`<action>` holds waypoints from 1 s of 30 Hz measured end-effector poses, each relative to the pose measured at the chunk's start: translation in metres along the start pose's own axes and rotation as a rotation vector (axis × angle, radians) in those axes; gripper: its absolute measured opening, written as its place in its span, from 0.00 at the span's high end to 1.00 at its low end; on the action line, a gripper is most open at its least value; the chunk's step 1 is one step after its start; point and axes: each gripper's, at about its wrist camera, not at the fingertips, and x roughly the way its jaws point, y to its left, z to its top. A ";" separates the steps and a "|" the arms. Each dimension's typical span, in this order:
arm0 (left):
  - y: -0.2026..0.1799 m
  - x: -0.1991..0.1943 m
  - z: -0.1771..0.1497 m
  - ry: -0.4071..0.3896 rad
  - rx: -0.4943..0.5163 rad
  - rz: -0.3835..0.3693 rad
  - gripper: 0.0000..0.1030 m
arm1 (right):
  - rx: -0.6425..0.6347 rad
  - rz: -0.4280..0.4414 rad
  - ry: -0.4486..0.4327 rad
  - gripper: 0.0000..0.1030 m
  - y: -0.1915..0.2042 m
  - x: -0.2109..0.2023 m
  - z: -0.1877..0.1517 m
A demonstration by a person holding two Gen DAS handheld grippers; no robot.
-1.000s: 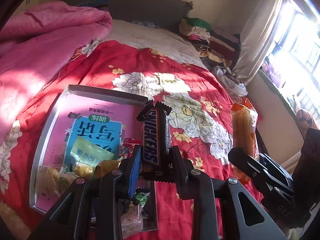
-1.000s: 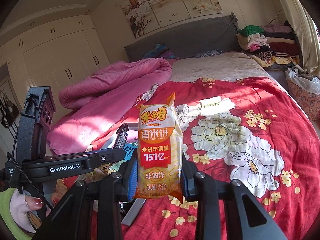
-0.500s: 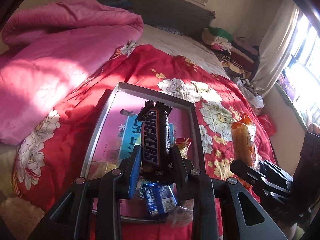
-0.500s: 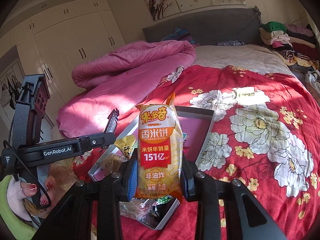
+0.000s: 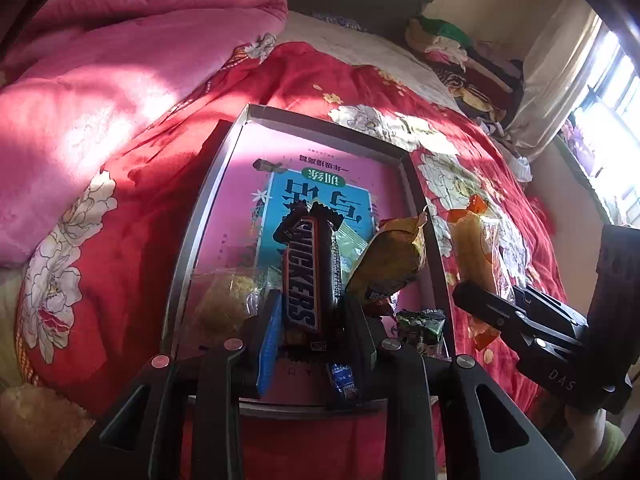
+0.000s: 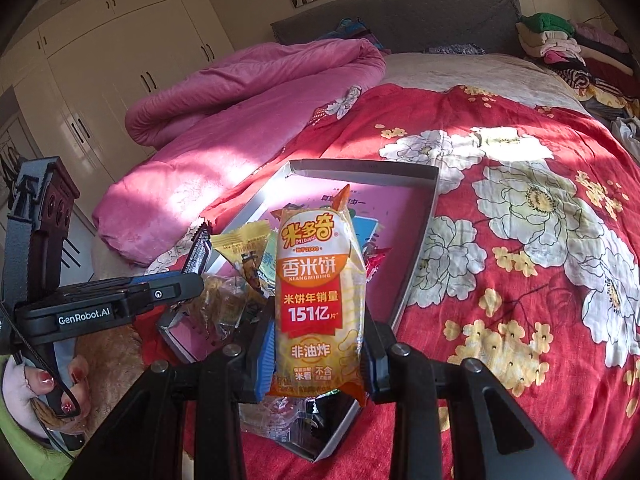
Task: Organize snacks
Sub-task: 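Carry the Snickers bar with the left tool while the right carries the rice-cracker bag to the tray, then lower the Snickers bar and rice-cracker bag onto the tray and open both tools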
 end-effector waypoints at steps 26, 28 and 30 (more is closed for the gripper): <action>-0.018 0.022 -0.012 0.086 0.071 -0.021 0.70 | 0.030 0.000 0.088 0.65 -0.003 0.034 -0.005; -0.018 0.023 -0.012 0.088 0.071 -0.020 0.70 | 0.026 -0.008 0.081 0.62 -0.002 0.032 -0.005; -0.018 0.023 -0.011 0.090 0.069 -0.019 0.70 | 0.023 -0.003 0.074 0.61 -0.002 0.029 -0.005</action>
